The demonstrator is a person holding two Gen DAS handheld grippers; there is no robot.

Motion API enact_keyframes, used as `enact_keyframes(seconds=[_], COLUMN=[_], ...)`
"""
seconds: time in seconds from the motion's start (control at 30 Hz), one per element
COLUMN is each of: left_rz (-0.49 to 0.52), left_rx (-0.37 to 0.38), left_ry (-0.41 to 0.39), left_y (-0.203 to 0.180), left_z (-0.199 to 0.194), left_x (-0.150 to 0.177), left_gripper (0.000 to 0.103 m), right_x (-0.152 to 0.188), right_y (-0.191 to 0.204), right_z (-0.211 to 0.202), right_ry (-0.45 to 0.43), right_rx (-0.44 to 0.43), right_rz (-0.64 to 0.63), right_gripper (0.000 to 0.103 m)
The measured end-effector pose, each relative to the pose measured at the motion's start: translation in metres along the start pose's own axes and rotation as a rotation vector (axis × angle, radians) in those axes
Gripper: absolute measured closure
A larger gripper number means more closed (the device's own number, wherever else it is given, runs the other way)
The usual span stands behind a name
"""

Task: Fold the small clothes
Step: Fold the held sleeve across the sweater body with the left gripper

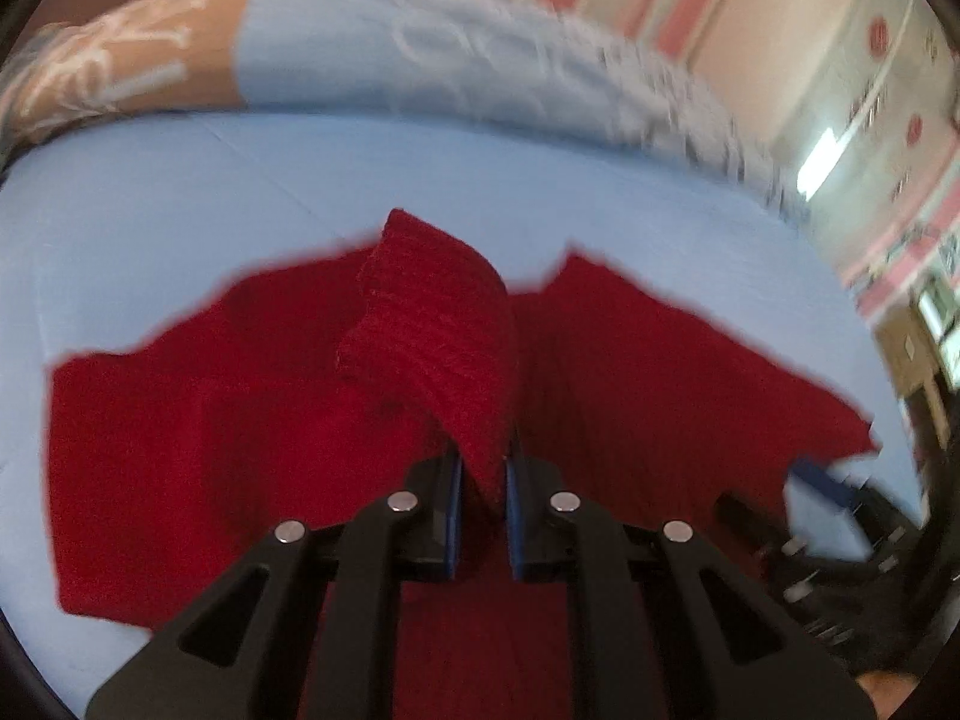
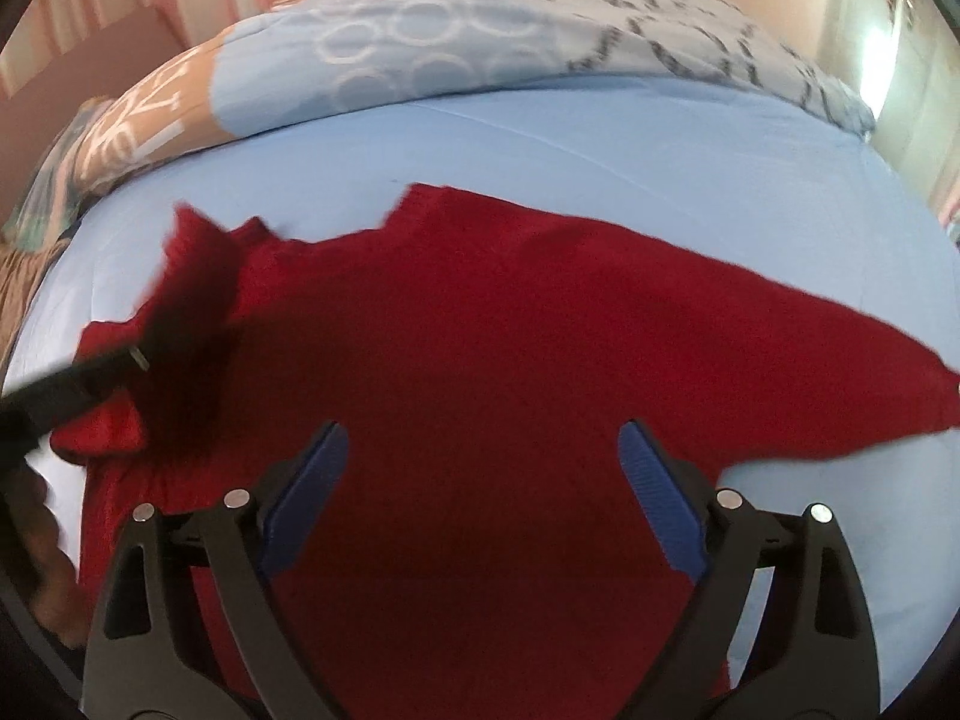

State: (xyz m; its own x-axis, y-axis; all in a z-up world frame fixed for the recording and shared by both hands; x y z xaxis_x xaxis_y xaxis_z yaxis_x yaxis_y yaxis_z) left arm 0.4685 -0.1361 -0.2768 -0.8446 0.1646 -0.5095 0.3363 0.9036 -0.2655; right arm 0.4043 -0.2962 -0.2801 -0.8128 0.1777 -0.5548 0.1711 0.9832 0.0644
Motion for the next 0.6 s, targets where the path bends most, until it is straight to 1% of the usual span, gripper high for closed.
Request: enact_keyframes(seconds=[0.03, 0.1, 0.13, 0.17, 0.2, 0.23, 0.27, 0.33, 0.37, 0.4, 0.43, 0.5, 0.57, 0.6], left_rz=[0.01, 0.085, 0.106, 0.112, 0.111, 0.11, 0.111, 0.118, 0.113, 0.096, 0.071, 0.001, -0.013, -0.013], left_rx=[-0.012, -0.075, -0.082, -0.071, -0.06, -0.062, -0.072, -0.138, -0.186, -0.217, -0.231, -0.24, -0.271, -0.277], left_ry=[0.024, 0.073, 0.07, 0.067, 0.065, 0.059, 0.045, 0.007, -0.005, -0.012, -0.016, -0.014, -0.013, -0.011], left_y=[0.0, -0.002, -0.002, -0.003, 0.0, 0.004, 0.01, 0.028, 0.043, 0.057, 0.068, 0.096, 0.117, 0.121], left_z=[0.007, 0.02, 0.018, 0.013, 0.005, -0.003, -0.013, -0.032, -0.037, -0.04, -0.04, -0.042, -0.046, -0.044], left_x=[0.004, 0.019, 0.021, 0.027, 0.031, 0.035, 0.04, 0.047, 0.047, 0.046, 0.043, 0.038, 0.038, 0.038], left_gripper=[0.091, 0.087, 0.085, 0.081, 0.073, 0.071, 0.07, 0.069, 0.069, 0.07, 0.07, 0.07, 0.07, 0.071], right_x=[0.001, 0.001, 0.0, 0.0, -0.001, -0.002, -0.005, -0.009, -0.011, -0.013, -0.014, -0.014, -0.011, -0.008], right_y=[-0.005, -0.008, -0.006, -0.004, -0.001, 0.004, 0.011, 0.025, 0.036, 0.047, 0.056, 0.08, 0.093, 0.096], right_z=[0.001, 0.003, 0.004, 0.004, 0.004, 0.004, 0.004, 0.005, 0.007, 0.009, 0.012, 0.018, 0.028, 0.035], right_ry=[0.004, 0.011, 0.015, 0.017, 0.017, 0.017, 0.015, 0.013, 0.015, 0.02, 0.025, 0.043, 0.075, 0.094], right_rx=[-0.002, -0.015, -0.022, -0.032, -0.04, -0.053, -0.068, -0.093, -0.112, -0.13, -0.141, -0.17, -0.164, -0.157], right_rz=[0.015, 0.031, 0.034, 0.034, 0.03, 0.029, 0.019, 0.002, -0.011, -0.025, -0.036, -0.067, -0.081, -0.079], right_gripper=[0.012, 0.012, 0.012, 0.012, 0.012, 0.012, 0.013, 0.015, 0.016, 0.018, 0.02, 0.023, 0.026, 0.03])
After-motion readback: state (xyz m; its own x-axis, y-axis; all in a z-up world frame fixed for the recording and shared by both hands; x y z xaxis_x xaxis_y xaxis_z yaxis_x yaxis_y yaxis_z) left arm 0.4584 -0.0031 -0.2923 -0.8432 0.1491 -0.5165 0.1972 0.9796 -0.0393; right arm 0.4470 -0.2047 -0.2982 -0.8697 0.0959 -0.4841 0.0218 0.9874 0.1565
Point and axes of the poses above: each gripper's, at about its wrist camera, not at the fingertips, and z roughly the way its jaws point, y to its left, x to its underside, the point moved 7 cm from there along z, roughly the way its jaws point, and after that the axes turned 1 degree about x, right-handed, at the moved point
